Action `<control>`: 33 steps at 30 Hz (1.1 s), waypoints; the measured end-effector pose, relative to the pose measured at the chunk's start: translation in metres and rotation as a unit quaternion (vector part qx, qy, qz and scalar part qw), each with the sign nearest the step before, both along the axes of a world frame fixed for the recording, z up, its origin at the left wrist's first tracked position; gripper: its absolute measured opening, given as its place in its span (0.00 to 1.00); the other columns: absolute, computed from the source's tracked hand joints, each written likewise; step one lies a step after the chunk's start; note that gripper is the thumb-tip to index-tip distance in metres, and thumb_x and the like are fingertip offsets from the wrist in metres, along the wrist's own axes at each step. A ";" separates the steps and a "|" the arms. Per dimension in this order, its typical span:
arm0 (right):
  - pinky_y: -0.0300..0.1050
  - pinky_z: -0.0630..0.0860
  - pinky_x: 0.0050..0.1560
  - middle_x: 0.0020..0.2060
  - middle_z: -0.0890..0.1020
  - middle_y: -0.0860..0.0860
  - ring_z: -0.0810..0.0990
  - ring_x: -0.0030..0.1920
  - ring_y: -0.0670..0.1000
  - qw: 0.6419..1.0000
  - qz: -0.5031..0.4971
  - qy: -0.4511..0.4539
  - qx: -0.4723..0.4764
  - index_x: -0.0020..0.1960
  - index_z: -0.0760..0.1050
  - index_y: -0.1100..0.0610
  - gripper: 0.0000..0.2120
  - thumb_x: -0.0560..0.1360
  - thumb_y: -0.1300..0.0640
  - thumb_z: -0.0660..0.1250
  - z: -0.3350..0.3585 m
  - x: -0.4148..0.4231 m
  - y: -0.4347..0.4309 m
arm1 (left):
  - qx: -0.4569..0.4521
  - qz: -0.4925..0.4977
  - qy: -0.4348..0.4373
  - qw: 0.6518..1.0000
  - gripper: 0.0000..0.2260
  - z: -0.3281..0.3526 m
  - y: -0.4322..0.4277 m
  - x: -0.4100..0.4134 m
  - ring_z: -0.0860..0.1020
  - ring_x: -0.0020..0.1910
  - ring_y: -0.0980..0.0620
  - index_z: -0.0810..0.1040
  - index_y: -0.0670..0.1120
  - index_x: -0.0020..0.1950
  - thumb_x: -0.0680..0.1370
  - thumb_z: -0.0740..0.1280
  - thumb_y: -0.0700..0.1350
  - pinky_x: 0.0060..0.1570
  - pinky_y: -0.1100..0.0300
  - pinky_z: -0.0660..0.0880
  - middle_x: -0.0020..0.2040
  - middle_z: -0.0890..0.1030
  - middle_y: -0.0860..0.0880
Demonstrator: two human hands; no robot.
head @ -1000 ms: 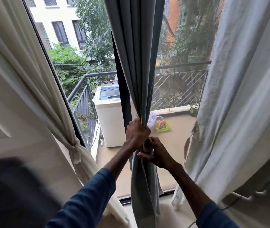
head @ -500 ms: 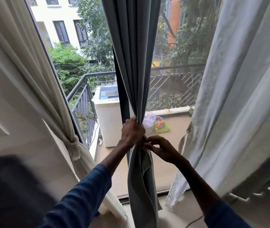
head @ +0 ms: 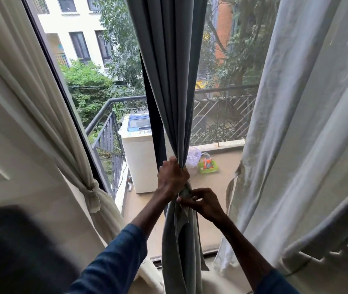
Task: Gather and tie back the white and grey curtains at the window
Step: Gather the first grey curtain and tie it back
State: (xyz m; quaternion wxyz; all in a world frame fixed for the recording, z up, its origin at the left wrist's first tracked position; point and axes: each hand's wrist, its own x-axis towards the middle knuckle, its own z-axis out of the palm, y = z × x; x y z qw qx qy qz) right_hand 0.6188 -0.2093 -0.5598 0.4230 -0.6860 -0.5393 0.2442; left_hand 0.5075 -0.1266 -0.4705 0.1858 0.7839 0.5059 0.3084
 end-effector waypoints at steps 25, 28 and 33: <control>0.46 0.78 0.46 0.40 0.87 0.49 0.84 0.45 0.48 0.980 -0.027 -0.193 -0.033 0.45 0.87 0.50 0.11 0.72 0.44 0.72 0.054 0.099 -0.002 | 0.032 -0.025 0.111 0.993 0.19 -0.002 0.059 -0.012 0.79 0.51 0.34 0.77 0.45 0.58 0.80 0.61 0.59 0.49 0.49 0.74 0.52 0.81 0.37; 0.48 0.76 0.53 0.44 0.86 0.49 0.82 0.52 0.53 0.970 -0.115 -0.214 -0.017 0.45 0.86 0.48 0.20 0.66 0.37 0.63 0.045 0.113 0.029 | 0.015 -0.089 0.095 0.991 0.19 -0.008 0.064 -0.015 0.80 0.44 0.40 0.79 0.46 0.52 0.78 0.64 0.61 0.43 0.52 0.76 0.47 0.82 0.42; 0.47 0.71 0.56 0.44 0.76 0.49 0.72 0.53 0.53 0.955 -0.176 -0.239 0.030 0.47 0.86 0.49 0.05 0.72 0.53 0.76 0.046 0.095 0.081 | -0.015 -0.203 0.045 0.978 0.16 -0.017 0.086 -0.020 0.81 0.40 0.44 0.75 0.50 0.39 0.74 0.66 0.62 0.37 0.53 0.76 0.37 0.82 0.50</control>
